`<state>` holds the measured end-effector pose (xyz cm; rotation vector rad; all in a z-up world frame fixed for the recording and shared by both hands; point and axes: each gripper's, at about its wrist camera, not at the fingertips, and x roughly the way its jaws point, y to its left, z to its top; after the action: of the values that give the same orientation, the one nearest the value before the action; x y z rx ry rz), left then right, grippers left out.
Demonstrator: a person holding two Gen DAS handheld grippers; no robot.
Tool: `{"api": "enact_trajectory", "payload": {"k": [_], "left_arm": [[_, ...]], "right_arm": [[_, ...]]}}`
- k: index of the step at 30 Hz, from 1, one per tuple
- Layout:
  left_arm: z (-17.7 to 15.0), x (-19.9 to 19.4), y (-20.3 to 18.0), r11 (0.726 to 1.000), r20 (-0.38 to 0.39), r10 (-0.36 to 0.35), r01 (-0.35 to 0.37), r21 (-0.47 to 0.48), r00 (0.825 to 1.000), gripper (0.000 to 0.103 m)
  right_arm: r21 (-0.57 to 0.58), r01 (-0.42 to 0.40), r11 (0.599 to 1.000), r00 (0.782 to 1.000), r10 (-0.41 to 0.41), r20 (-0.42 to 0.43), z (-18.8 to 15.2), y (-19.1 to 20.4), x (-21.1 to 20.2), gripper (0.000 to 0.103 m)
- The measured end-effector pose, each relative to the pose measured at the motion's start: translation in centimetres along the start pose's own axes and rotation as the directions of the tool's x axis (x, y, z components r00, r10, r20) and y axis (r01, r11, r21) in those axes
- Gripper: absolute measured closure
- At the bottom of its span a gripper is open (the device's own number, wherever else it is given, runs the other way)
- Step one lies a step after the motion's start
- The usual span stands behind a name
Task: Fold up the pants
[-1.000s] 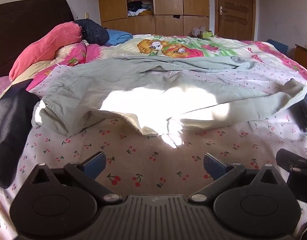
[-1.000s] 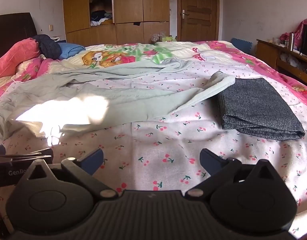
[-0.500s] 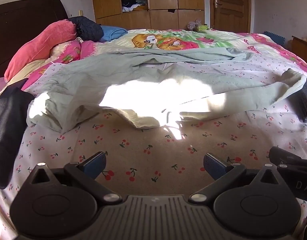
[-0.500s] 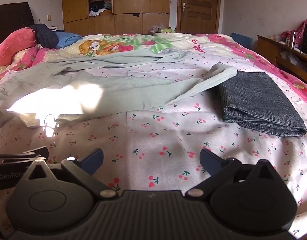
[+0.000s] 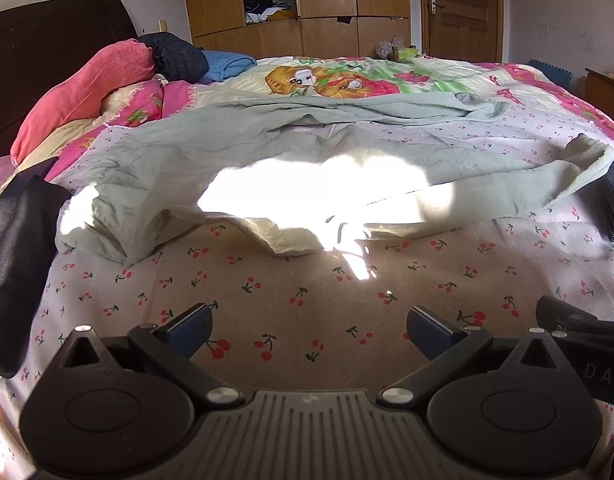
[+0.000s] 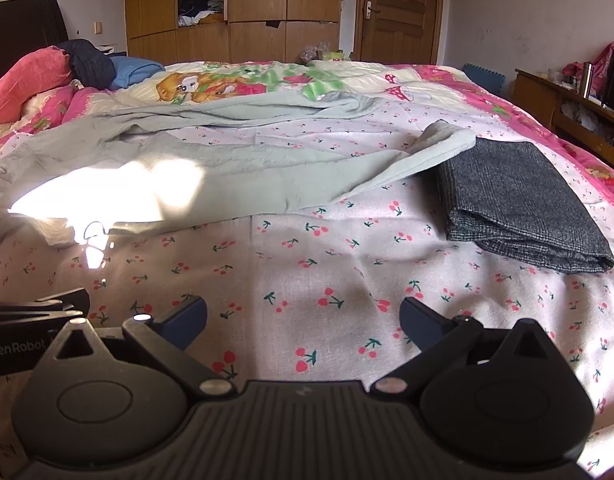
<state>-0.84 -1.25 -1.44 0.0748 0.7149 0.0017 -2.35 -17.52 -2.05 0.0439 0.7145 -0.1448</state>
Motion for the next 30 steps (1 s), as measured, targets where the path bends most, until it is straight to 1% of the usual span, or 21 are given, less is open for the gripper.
{"api": "enact_trajectory", "payload": {"k": [30], "left_arm": [[-0.09,0.12,-0.06,1.000,-0.006,0.001,-0.001,-0.002,1.000,0.000]], "right_arm": [[0.001,-0.002,1.000,1.000,0.002,-0.007,-0.12,-0.08,0.33,0.001]]}}
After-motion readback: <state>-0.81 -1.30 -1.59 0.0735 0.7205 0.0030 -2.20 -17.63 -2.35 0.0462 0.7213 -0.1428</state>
